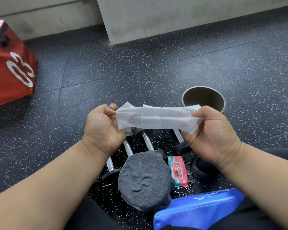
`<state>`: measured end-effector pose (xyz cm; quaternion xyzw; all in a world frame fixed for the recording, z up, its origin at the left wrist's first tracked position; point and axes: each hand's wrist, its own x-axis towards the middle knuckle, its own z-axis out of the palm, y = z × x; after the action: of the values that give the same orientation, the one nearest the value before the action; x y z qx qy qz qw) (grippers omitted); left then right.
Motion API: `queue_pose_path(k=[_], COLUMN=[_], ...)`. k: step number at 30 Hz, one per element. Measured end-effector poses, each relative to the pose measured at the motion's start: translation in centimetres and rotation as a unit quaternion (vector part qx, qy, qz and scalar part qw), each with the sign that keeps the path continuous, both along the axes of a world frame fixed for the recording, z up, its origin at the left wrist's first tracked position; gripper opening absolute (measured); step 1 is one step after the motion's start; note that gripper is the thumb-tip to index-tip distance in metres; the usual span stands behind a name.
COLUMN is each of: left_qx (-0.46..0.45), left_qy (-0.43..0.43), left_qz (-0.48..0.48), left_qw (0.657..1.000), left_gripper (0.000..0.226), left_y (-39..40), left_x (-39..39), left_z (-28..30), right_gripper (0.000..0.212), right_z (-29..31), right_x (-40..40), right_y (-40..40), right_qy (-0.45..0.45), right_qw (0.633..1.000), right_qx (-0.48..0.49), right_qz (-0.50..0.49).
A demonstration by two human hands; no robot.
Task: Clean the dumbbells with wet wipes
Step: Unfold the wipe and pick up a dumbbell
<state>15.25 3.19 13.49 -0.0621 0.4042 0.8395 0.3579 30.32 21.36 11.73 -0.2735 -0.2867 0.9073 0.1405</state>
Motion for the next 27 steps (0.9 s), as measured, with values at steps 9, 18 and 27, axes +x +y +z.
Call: queue_pose_path(k=[9,18,27], left_qx=[-0.016,-0.099,-0.214], left_qy=[0.010,0.009,0.066], left_qz=[0.013,0.044,-0.035], left_qw=[1.000,0.994,0.974], left_gripper=[0.016,0.017,0.020], left_y=[-0.2,-0.5,-0.8], left_x=[-0.5,-1.9,-1.5], left_z=[0.0,-1.8,-2.2], right_gripper=[0.014,0.018,0.044], right_z=[0.7,1.2,1.8], right_x=[0.2,0.1,0.4], right_y=[0.8,1.3,2.2], right_qy=[-0.057,-0.050,-0.026], right_qw=[0.997,0.991,0.990], right_qx=[0.039,0.120,0.137], right_qz=[-0.034,-0.015,-0.035])
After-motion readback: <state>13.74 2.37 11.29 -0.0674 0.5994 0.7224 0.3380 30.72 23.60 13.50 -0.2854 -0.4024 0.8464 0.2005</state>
